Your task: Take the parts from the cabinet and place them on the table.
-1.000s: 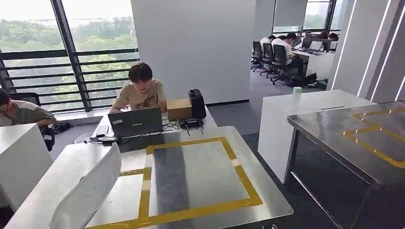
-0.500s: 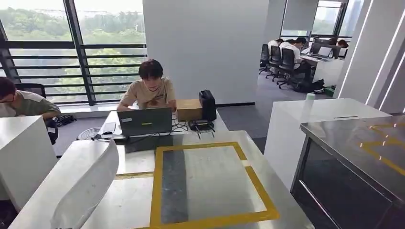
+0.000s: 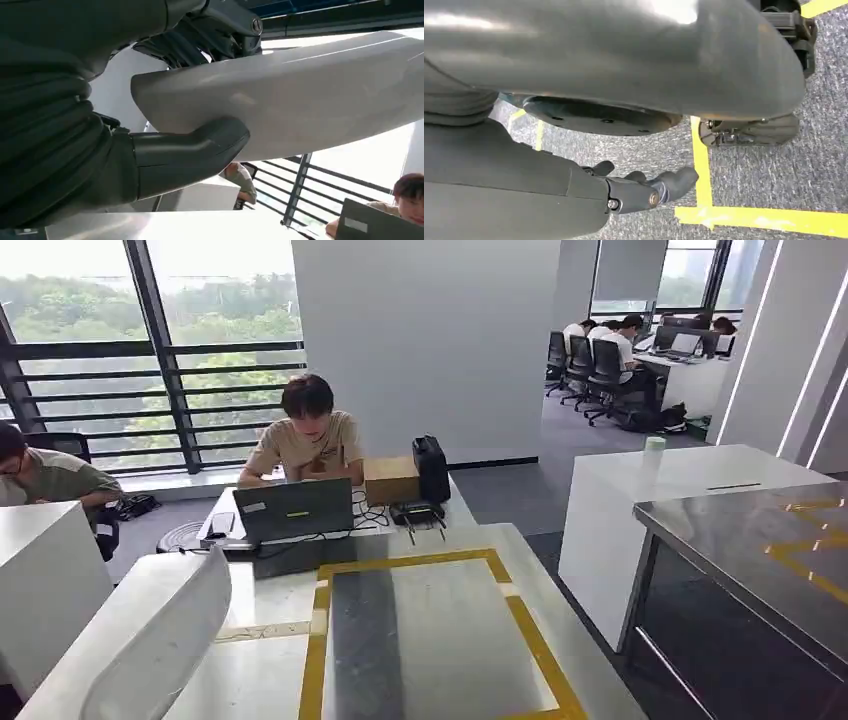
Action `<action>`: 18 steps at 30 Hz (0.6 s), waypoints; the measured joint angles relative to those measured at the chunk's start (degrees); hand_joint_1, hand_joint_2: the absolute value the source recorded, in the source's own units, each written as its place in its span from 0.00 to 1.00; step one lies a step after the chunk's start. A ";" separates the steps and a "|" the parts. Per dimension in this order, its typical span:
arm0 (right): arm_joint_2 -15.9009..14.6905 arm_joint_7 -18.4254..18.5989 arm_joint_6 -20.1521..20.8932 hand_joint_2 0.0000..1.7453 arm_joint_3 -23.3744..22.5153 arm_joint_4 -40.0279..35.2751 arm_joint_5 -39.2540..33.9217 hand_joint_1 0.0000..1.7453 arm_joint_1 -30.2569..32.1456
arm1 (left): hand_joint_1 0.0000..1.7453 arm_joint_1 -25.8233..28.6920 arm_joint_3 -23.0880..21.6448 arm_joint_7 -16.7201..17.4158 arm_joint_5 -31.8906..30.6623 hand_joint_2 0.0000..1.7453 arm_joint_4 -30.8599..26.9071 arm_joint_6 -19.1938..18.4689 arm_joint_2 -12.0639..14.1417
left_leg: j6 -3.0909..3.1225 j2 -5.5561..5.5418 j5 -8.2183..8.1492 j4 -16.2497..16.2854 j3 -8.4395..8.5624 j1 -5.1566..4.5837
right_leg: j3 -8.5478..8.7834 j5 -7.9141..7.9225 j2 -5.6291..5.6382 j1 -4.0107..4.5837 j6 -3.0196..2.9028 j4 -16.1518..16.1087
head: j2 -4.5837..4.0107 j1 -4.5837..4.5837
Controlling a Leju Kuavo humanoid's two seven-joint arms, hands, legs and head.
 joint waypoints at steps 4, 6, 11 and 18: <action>-0.02 -0.02 -0.02 0.00 0.37 0.00 0.33 0.00 0.09 | 1.00 1.65 1.46 0.48 -0.02 1.00 -1.51 0.04 0.31 | -1.19 0.85 11.18 -13.97 3.32 1.01 | 2.03 -2.32 0.00 -0.61 1.42 0.28 | 0.00 -0.07; -0.07 -0.02 0.00 0.00 0.48 0.00 0.33 0.00 -0.17 | 1.00 2.40 2.19 0.52 0.07 1.00 -1.99 0.07 0.48 | 0.26 1.13 8.69 -14.29 3.79 0.38 | 2.32 -3.13 -0.02 -0.38 2.38 0.48 | 0.00 -0.18; -0.04 -0.07 0.02 0.00 0.87 0.00 0.33 0.00 -0.41 | 1.00 3.33 3.15 0.55 0.07 1.00 -3.58 0.11 0.48 | 2.31 0.46 8.42 -14.73 5.05 0.52 | 0.45 -4.02 -0.07 -0.52 3.47 5.77 | 0.11 -0.02; -0.04 -0.18 0.02 0.00 1.20 0.00 0.39 0.00 -0.13 | 1.00 3.38 3.34 0.42 -0.11 1.00 -3.78 0.04 0.46 | 3.04 -0.11 5.38 -14.95 8.96 -0.56 | -8.14 -1.03 0.03 0.24 2.02 9.00 | 0.11 0.04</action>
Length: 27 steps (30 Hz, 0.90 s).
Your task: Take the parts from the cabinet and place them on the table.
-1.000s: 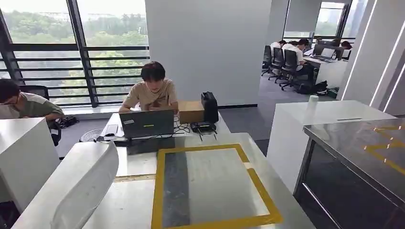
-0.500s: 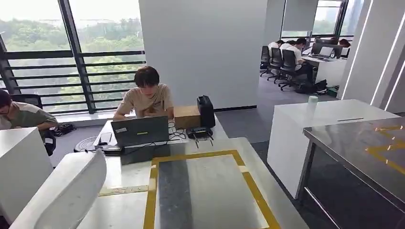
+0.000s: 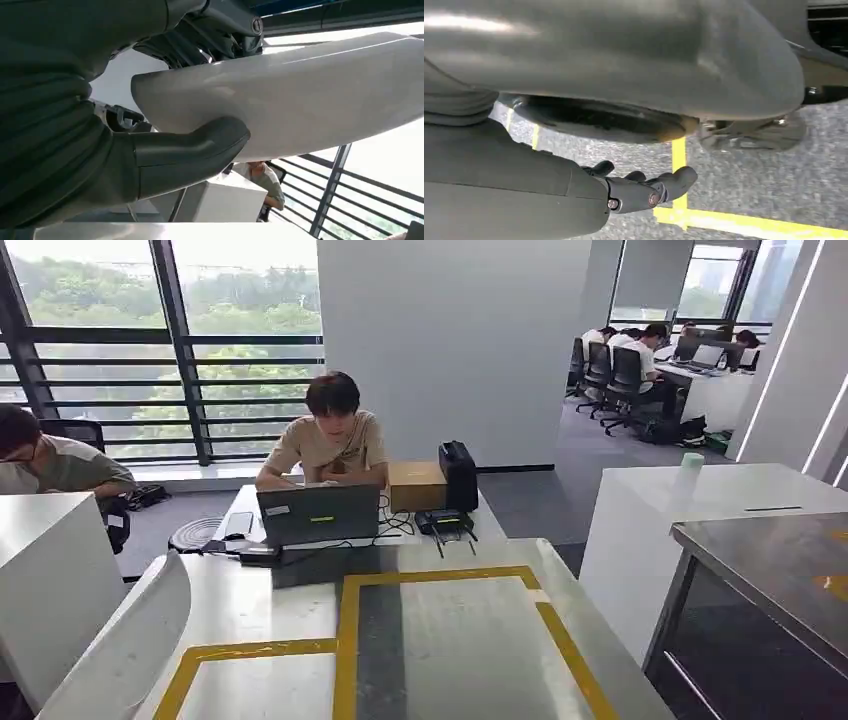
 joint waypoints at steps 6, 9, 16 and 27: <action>-0.20 -0.18 0.00 0.00 0.20 0.00 0.15 0.00 0.15 | 1.00 0.54 -0.07 -0.04 -0.70 1.00 -0.15 -0.20 -0.07 | -1.91 -0.42 -1.19 0.64 2.67 -0.04 | 3.99 3.10 0.55 1.05 -2.06 -7.98 | 0.00 -0.15; -0.24 -0.20 -0.28 0.00 0.20 0.00 0.31 0.00 -0.36 | 1.00 0.27 -0.15 -0.13 -0.98 1.00 -0.33 -0.50 -0.15 | -2.39 0.09 -4.23 5.72 0.14 0.13 | 5.77 3.08 0.33 0.77 -2.65 -8.60 | 0.02 -0.24; -0.13 0.13 -0.04 0.00 0.46 0.00 0.74 0.00 -0.31 | 1.00 0.50 -0.94 -1.36 -0.46 1.00 -0.09 -2.45 -0.26 | -4.45 0.40 2.75 1.98 -4.24 1.07 | 8.29 0.16 0.51 -0.02 -1.80 -7.81 | 0.02 -0.26; -0.26 0.15 0.00 0.00 1.77 -0.02 3.45 0.00 -0.70 | 1.00 0.99 -9.23 -0.72 -4.68 1.00 3.76 -3.32 0.60 | -1.38 0.70 2.82 0.71 -4.30 0.71 | 8.58 -0.69 0.35 0.64 -3.08 -8.44 | 0.07 -0.44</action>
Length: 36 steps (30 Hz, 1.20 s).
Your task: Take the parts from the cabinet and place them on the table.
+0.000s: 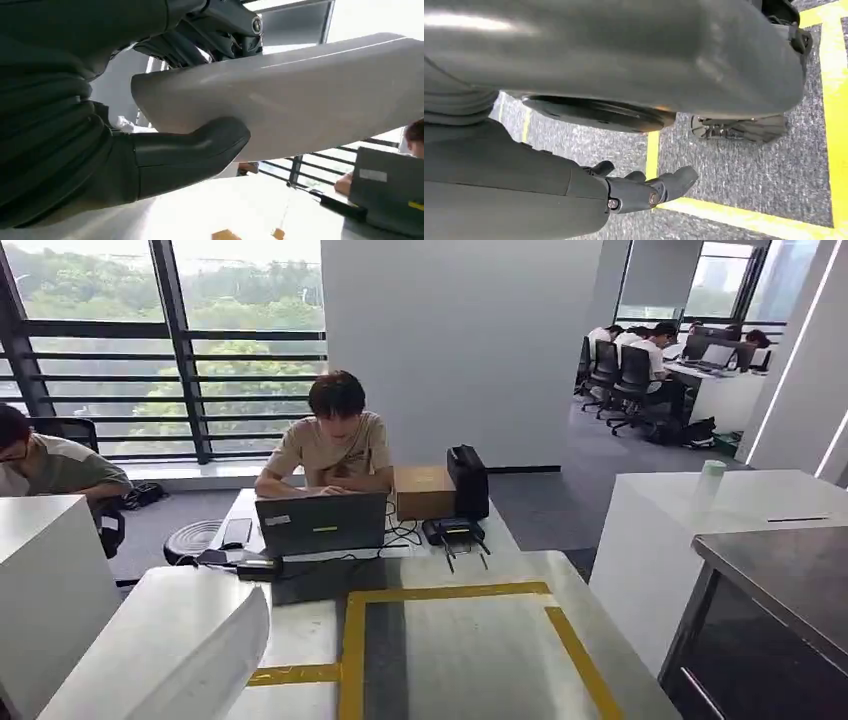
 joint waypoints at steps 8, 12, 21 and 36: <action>0.00 0.15 0.00 0.00 0.61 0.00 1.07 0.00 -0.04 | 1.00 1.62 -4.80 1.05 -2.36 1.00 1.31 0.07 0.99 | 0.46 0.03 -0.30 0.01 0.35 -0.24 | 0.55 -0.13 -0.01 -0.31 2.94 -0.56 | 0.00 0.00; 0.00 0.24 0.00 0.00 0.79 -0.02 1.33 0.00 -0.03 | 1.00 1.97 -5.50 1.01 -2.31 1.00 1.33 0.07 1.34 | 0.46 0.03 -0.29 -0.02 0.48 -0.23 | 0.58 -0.15 -0.02 -0.31 3.31 -0.55 | 0.00 0.00; 0.00 0.33 0.00 0.00 0.85 -0.02 1.27 0.00 -0.03 | 0.00 2.94 -6.11 2.49 -0.48 1.00 0.98 0.11 1.47 | 0.17 0.03 -0.11 -0.55 0.88 -0.20 | 0.69 -0.14 -0.03 -0.29 3.30 -0.55 | 0.00 0.00; 0.00 0.33 0.00 0.00 0.85 -0.02 0.72 0.00 0.01 | 0.00 3.61 -5.39 6.21 -1.33 0.00 0.48 -0.39 1.47 | -0.03 0.00 0.01 -0.85 1.08 -0.20 | 0.74 -0.21 -0.04 -0.28 3.19 -0.55 | 0.00 0.00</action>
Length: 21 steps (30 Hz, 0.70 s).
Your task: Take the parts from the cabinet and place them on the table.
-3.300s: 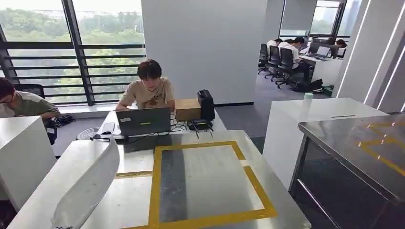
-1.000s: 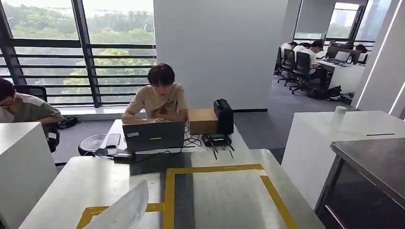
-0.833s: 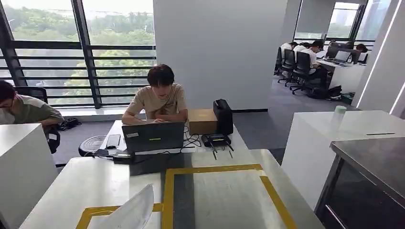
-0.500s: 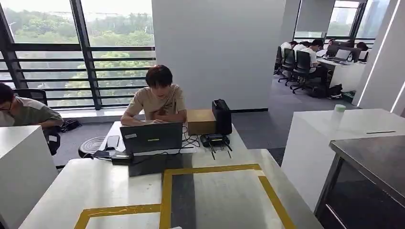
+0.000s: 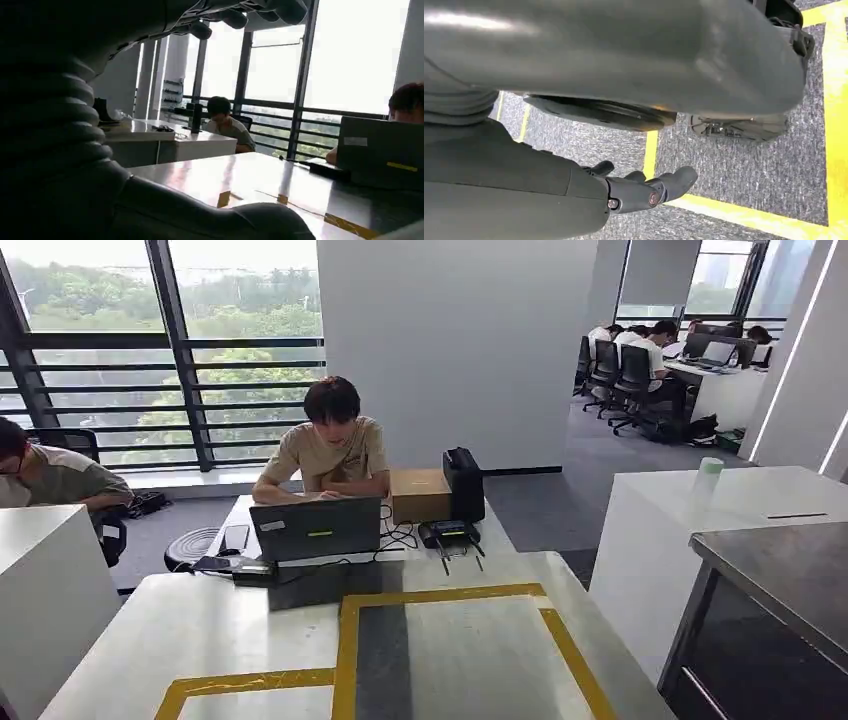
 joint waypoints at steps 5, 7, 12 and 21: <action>0.00 0.00 0.00 0.00 0.00 0.00 0.00 0.00 0.00 | 0.00 0.03 0.33 0.09 0.02 0.00 -0.15 -0.07 0.00 | 0.00 0.00 0.00 -0.01 0.02 0.00 | 0.01 0.00 0.00 0.00 0.00 0.00 | 0.00 0.00; 0.00 0.00 0.00 0.00 0.00 0.00 0.00 0.00 0.00 | 0.00 0.11 0.37 0.20 0.18 0.00 -0.35 -0.20 -0.02 | -0.01 0.00 0.00 -0.01 0.02 0.00 | 0.01 0.00 0.00 0.00 -0.01 0.00 | 0.00 0.00; 0.00 -0.09 0.00 0.00 0.00 0.00 0.00 0.00 0.00 | 0.00 0.48 1.22 0.74 0.52 0.00 -1.40 0.39 -0.20 | 0.11 -0.01 -0.08 0.10 0.01 -0.30 | 0.03 0.04 -0.03 -0.33 0.08 -0.07 | 0.00 -0.02; 0.00 -0.13 0.00 0.00 0.00 0.00 -0.04 0.00 -0.03 | 0.00 1.15 2.27 0.77 0.59 0.00 -3.37 1.53 -0.50 | 1.53 0.25 0.92 -1.13 0.28 0.11 | -1.32 -3.52 -0.10 -0.71 1.23 3.73 | 0.00 0.07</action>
